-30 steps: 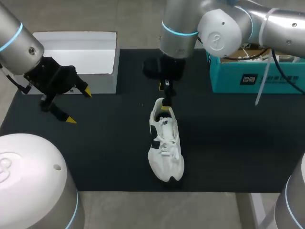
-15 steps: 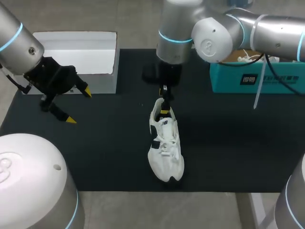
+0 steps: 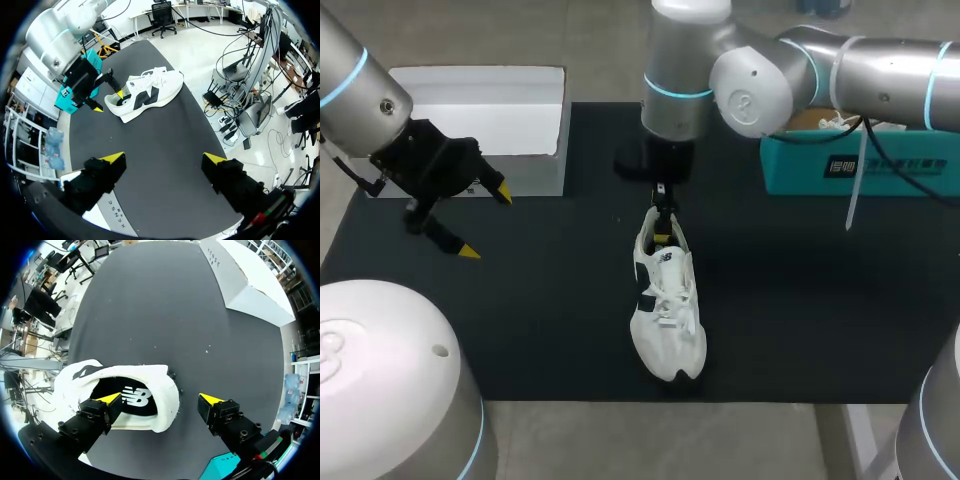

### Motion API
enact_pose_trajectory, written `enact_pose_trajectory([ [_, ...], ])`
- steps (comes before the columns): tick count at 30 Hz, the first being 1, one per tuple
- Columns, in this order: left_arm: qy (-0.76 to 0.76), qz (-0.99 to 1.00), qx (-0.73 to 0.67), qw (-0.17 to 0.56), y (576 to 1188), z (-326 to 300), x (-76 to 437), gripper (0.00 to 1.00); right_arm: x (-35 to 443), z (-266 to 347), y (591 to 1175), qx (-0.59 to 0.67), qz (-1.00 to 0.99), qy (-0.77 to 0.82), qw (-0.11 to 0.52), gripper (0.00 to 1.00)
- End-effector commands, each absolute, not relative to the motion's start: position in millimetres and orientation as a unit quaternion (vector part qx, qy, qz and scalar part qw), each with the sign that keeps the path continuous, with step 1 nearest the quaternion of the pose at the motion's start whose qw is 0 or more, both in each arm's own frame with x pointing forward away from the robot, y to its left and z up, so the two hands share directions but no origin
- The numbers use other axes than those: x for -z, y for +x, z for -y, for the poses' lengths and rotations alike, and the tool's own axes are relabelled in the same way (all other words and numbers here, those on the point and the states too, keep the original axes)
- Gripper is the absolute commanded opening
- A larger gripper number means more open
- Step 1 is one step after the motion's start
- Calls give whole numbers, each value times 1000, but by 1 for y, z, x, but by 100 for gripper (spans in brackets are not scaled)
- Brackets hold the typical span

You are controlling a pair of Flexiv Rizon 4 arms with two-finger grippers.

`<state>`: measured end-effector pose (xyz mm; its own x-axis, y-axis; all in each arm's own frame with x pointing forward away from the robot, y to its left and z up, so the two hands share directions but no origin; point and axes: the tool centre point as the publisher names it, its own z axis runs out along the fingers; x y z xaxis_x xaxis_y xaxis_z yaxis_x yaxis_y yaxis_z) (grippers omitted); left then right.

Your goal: Take the shoe out of the shoebox, open the shoe tongue, remove and reinsert the insole, then place the shoe into the shoebox

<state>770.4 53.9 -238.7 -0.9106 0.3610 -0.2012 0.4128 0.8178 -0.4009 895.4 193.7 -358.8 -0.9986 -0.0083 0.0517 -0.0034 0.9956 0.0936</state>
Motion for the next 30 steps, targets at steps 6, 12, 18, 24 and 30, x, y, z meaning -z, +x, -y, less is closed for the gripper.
enact_pose_trajectory([
  [6, 204, -952, 222, 58, 770, -54, 238, 100, 359, -193, 902, 38, 999, -1, 25, 100],
  [12, 204, -952, 222, 58, 770, -54, 238, 100, 362, -192, 904, 32, 999, -8, 26, 72],
  [18, 204, -952, 222, 58, 770, -54, 238, 100, 365, -193, 906, 30, 999, -10, 27, 26],
  [24, 204, -952, 222, 58, 770, -54, 238, 100, 367, -193, 905, 30, 999, -11, 27, 0],
  [30, 204, -952, 222, 58, 770, -54, 238, 100, 367, -193, 900, 35, 999, -16, 24, 0],
])
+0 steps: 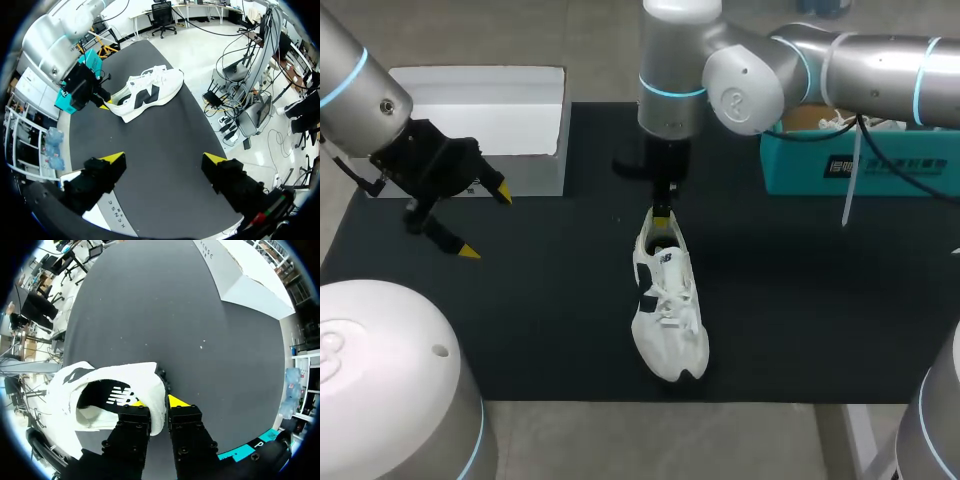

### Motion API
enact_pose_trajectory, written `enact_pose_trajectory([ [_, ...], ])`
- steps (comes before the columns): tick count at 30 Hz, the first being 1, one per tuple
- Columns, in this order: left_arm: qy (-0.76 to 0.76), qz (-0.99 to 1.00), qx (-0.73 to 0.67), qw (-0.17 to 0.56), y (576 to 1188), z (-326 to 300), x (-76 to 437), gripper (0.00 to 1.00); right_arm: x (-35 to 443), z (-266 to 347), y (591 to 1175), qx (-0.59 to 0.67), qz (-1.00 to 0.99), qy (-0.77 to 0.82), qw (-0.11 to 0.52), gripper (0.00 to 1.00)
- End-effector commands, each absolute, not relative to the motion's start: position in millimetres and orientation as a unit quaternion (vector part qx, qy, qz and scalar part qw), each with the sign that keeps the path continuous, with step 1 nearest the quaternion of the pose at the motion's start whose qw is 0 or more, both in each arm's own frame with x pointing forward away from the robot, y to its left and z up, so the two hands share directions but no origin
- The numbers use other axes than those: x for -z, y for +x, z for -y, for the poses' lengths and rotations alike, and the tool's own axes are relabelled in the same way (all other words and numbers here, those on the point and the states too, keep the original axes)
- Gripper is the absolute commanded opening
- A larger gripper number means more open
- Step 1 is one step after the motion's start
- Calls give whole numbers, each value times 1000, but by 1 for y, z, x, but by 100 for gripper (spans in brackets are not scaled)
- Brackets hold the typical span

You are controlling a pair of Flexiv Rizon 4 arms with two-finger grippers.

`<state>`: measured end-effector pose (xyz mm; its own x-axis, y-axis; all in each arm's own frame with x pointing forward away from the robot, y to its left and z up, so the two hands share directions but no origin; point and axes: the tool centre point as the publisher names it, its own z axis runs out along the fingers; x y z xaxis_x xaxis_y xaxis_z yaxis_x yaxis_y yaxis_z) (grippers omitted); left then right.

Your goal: Take the shoe out of the shoebox, open the shoe tongue, remove and reinsert the insole, then place the shoe into the shoebox

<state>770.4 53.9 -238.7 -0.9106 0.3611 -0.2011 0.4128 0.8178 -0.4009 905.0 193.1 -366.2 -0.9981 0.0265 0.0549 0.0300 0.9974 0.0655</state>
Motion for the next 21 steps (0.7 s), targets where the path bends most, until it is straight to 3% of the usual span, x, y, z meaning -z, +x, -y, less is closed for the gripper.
enact_pose_trajectory([
  [1, 204, -952, 222, 58, 770, -54, 238, 100, 366, -193, 899, 35, 999, -16, 23, 0],
  [11, 204, -952, 222, 58, 770, -54, 238, 100, 348, -193, 888, 31, 999, -19, 10, 0],
  [21, 204, -952, 222, 58, 770, -54, 238, 100, 268, -181, 895, 29, 999, -16, -20, 0],
])
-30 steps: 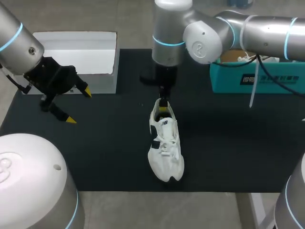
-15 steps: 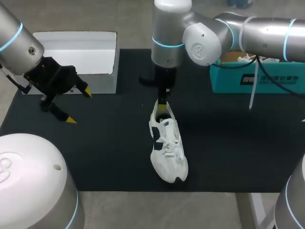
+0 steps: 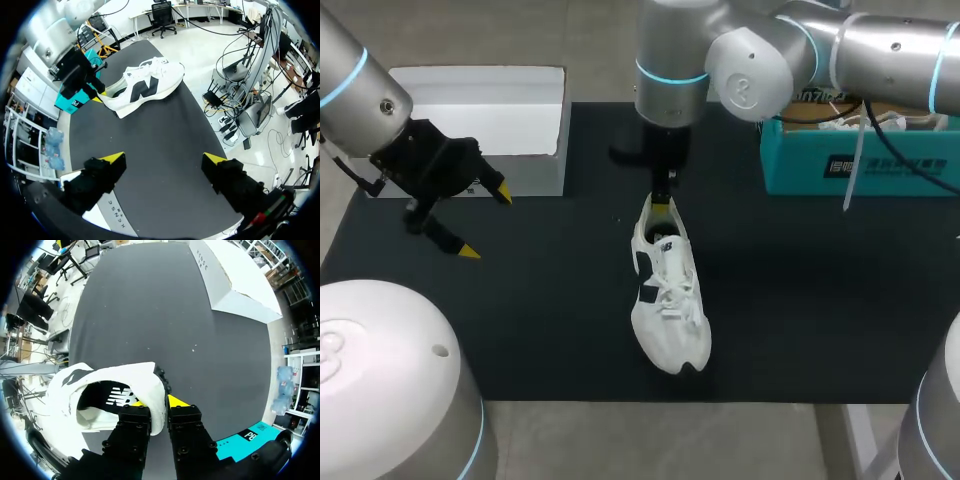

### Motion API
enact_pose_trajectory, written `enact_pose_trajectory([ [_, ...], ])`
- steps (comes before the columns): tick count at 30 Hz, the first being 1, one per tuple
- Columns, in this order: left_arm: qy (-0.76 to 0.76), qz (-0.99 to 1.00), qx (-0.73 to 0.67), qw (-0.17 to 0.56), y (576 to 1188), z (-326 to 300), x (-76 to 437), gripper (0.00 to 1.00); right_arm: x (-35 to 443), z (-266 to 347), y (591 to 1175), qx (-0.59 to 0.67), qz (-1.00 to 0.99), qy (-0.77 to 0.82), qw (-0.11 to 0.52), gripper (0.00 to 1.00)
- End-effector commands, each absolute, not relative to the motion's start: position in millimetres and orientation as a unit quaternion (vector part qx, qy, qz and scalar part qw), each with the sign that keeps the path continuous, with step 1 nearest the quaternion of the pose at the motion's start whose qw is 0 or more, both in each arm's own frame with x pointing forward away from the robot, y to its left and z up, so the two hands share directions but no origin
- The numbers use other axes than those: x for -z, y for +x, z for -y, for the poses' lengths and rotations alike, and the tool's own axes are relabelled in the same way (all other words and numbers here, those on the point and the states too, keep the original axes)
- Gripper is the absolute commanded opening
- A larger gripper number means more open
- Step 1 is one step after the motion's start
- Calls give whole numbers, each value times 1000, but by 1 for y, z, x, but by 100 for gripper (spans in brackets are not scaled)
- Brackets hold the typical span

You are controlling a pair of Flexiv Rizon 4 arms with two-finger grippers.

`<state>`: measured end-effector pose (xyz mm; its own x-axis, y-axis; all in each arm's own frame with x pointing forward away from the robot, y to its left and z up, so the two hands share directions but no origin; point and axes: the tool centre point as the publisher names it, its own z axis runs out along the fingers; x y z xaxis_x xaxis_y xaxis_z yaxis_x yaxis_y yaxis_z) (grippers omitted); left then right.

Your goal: Take the shoe out of the shoebox, open the shoe tongue, remove and reinsert the insole, then place the shoe into the shoebox

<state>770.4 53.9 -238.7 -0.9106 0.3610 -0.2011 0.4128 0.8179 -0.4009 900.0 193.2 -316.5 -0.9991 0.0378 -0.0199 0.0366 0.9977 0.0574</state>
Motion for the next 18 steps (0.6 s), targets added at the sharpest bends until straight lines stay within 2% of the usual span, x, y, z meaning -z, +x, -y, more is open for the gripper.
enact_pose_trajectory([
  [1, 204, -952, 222, 58, 770, -54, 238, 100, 258, -180, 896, -27, -999, 11, 27, 0],
  [11, 204, -952, 222, 58, 770, -54, 238, 100, 172, -164, 906, -11, -999, -12, 30, 0],
  [18, 204, -952, 222, 58, 770, -54, 238, 100, 164, -171, 901, -10, -1000, -20, 20, 0],
])
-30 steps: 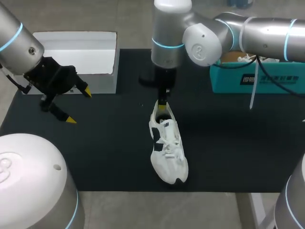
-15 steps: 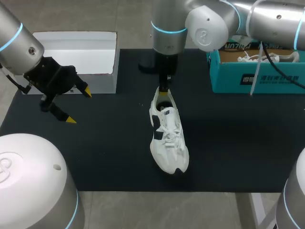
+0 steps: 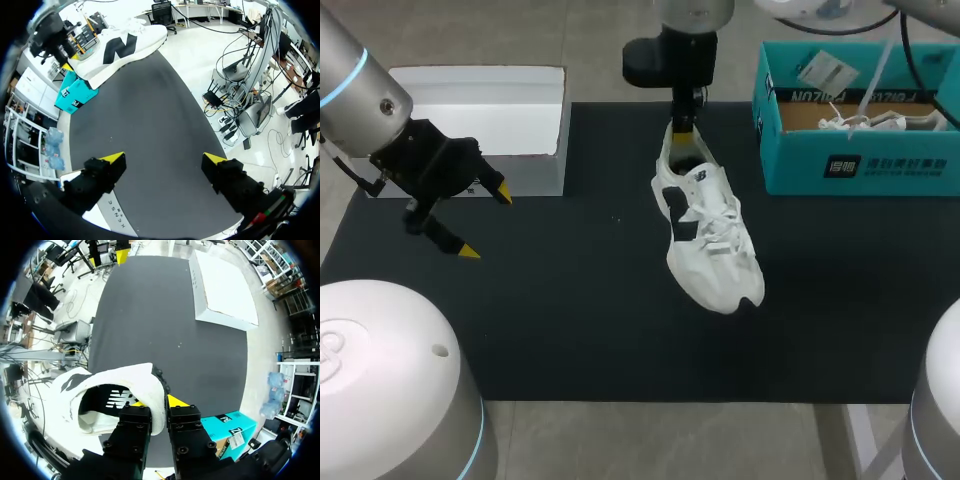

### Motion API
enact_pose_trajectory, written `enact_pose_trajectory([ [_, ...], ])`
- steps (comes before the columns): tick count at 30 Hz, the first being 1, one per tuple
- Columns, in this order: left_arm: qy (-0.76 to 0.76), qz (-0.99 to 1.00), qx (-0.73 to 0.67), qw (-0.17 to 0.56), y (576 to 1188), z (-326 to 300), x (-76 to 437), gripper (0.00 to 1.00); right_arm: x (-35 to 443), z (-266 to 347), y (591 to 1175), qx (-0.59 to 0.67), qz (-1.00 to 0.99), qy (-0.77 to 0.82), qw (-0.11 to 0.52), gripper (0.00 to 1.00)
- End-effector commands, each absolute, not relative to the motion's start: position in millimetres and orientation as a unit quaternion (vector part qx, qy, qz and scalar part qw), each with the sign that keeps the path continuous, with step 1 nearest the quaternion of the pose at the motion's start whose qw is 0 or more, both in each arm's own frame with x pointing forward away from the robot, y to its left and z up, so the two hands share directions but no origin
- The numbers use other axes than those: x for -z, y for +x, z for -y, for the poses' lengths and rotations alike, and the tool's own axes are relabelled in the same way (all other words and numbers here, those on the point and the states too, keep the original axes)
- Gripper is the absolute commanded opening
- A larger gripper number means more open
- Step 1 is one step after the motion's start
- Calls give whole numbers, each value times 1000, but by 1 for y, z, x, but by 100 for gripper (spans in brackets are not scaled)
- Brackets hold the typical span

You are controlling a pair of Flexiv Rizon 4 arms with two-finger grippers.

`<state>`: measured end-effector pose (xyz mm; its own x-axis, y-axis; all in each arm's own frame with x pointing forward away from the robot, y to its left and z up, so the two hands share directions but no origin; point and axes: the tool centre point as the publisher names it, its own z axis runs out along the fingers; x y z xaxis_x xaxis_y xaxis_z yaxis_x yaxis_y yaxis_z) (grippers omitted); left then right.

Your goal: Take the shoe out of the shoebox, open the shoe tongue, remove and reinsert the insole, then place the shoe into the shoebox

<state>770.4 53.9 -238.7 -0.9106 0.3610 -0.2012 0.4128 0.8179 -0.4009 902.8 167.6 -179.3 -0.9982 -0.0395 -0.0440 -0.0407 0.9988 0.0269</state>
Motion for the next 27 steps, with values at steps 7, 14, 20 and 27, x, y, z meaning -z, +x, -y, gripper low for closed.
enact_pose_trajectory([
  [7, 204, -952, 222, 58, 770, -54, 238, 100, 164, -171, 901, -10, -1000, -20, 20, 0],
  [14, 204, -952, 222, 58, 770, -54, 238, 100, 164, -171, 901, -10, -1000, -20, 20, 0],
  [20, 204, -952, 222, 58, 770, -54, 238, 100, 164, -171, 901, -10, -1000, -20, 20, 0],
  [27, 204, -952, 222, 58, 770, -54, 238, 100, 160, -141, 914, -10, -1000, -25, 15, 0],
])
